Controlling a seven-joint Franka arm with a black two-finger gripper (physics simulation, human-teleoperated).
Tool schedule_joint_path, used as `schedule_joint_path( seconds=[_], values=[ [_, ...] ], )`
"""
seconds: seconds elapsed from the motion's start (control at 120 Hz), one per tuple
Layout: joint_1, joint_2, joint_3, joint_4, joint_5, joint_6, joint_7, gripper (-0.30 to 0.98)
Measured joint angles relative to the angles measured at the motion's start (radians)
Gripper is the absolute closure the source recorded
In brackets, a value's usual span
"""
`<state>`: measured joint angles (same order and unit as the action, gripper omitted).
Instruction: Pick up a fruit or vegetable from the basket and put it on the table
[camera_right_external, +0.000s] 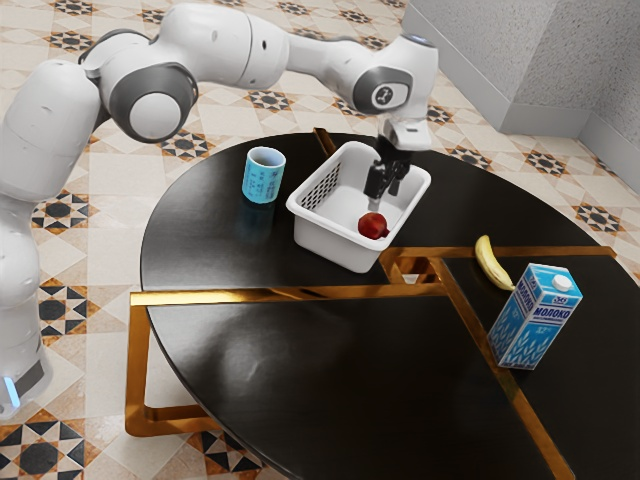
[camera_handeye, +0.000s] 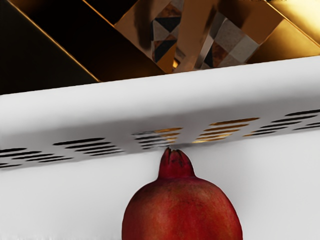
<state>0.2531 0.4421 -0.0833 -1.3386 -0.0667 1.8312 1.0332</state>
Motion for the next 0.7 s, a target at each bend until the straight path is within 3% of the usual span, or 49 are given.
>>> schedule_joint_path(
  seconds=[0.7],
  values=[
    [-0.003,0.015,-0.002,-0.070,-0.024,0.021,-0.177,0.00]
  ],
)
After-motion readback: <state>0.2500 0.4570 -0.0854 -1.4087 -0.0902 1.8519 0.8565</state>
